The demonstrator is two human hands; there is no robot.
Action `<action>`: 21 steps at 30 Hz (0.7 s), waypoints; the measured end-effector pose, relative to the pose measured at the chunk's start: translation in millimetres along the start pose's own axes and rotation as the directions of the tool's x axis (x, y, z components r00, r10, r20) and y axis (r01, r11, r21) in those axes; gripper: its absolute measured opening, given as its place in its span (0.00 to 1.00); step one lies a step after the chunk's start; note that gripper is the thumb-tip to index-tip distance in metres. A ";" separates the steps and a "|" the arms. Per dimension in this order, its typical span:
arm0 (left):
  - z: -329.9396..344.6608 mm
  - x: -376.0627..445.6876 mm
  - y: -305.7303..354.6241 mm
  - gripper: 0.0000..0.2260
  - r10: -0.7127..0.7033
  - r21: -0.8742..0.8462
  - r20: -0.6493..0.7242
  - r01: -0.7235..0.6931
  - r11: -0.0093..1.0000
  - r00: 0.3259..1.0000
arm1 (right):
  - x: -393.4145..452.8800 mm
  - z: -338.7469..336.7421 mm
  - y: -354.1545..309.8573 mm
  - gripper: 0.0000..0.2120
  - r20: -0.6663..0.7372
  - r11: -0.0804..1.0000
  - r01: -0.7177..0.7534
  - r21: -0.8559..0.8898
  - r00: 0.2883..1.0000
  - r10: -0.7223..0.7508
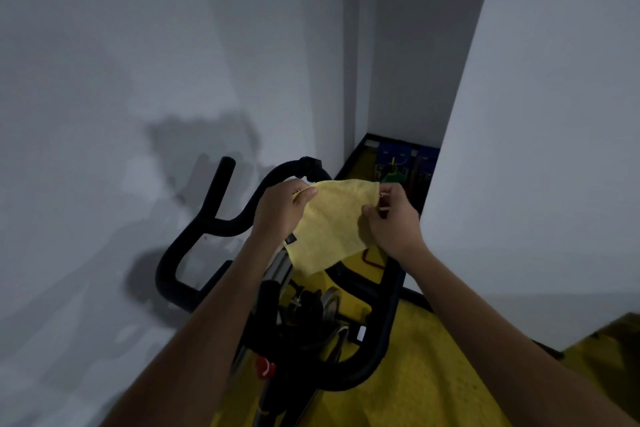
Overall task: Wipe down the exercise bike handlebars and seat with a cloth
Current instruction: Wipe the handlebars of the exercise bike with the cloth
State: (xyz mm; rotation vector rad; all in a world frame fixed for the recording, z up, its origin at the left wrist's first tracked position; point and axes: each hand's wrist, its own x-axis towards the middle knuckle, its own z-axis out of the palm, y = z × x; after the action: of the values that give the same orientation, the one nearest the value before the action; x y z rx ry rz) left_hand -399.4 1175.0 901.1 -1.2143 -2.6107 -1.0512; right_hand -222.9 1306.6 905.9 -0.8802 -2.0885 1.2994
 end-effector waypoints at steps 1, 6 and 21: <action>5.9 2.3 -1.5 0.12 -0.013 0.037 -0.008 0.013 0.999 1.000 | 2.5 2.3 2.5 0.21 0.024 0.999 -0.024 -0.031 0.999 0.025; 34.0 -6.3 3.4 0.15 -0.092 -0.018 -0.075 0.091 0.996 0.993 | 5.5 8.9 23.5 0.30 0.077 0.986 -0.060 -0.157 0.994 0.073; 67.8 -42.1 44.3 0.33 -0.213 -0.162 0.064 0.221 0.962 0.975 | -18.8 -5.2 65.7 0.22 -0.210 0.997 -0.073 0.004 0.975 0.073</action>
State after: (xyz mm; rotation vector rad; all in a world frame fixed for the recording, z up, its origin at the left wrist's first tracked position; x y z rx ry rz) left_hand -325.7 1209.3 859.8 -1.0075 -2.7901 -1.3202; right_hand -190.4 1317.0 846.4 -1.0569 -1.9116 1.1831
